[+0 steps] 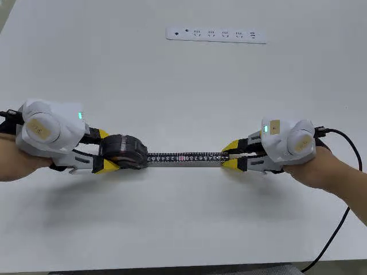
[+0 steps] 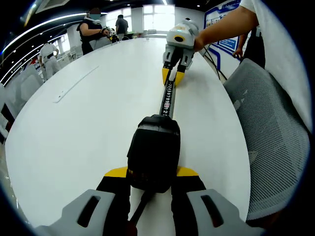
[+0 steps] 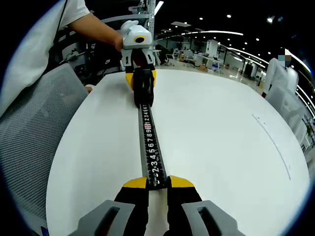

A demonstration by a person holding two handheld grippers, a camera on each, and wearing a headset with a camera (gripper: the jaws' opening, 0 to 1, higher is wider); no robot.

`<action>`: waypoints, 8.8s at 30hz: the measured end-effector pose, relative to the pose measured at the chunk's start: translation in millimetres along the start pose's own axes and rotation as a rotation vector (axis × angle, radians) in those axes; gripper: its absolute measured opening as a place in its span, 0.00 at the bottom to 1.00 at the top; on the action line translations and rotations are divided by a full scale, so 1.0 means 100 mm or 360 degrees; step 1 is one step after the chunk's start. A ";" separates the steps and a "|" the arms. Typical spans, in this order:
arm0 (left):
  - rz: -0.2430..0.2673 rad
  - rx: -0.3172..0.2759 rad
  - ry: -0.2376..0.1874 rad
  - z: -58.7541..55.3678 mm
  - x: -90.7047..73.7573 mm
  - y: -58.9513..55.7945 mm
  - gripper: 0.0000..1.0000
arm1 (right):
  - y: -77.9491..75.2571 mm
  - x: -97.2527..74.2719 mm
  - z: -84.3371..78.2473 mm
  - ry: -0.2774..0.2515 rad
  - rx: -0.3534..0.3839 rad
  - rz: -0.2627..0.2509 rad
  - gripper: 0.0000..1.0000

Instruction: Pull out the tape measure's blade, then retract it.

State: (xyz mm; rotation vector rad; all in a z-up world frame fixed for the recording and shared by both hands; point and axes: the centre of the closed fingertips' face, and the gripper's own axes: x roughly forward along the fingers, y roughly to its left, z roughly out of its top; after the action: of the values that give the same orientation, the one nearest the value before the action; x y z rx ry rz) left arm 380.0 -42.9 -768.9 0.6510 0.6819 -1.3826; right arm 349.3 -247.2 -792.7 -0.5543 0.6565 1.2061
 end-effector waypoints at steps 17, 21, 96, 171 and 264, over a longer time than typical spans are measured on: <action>0.0001 -0.0011 -0.0007 0.01 0.01 0.01 0.26 | -0.03 -0.25 -0.26 0.0073 0.0024 -0.0029 0.10; 0.0002 -0.0012 -0.0009 0.01 0.02 0.01 0.26 | -0.05 -0.30 -0.30 0.0083 0.0037 -0.0045 0.10; 0.0192 -0.0320 -0.0146 -0.01 -0.16 0.00 0.47 | -0.05 -0.54 -0.34 0.0008 0.0433 -0.0256 0.44; 0.0755 -0.0910 -0.0457 -0.20 -0.94 -0.84 0.93 | 0.75 -1.14 -0.14 -0.0221 0.0774 -0.0702 0.99; 0.1060 -0.1296 -0.0518 0.32 -0.06 -0.07 0.77 | 0.36 -0.92 -0.28 -0.0181 0.0714 -0.0569 0.81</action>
State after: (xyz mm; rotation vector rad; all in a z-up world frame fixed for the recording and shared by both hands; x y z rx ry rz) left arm 374.0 -64.1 -743.9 -0.0250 0.6160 -0.4893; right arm 289.6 -317.9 -747.8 -0.2097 0.6722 0.7182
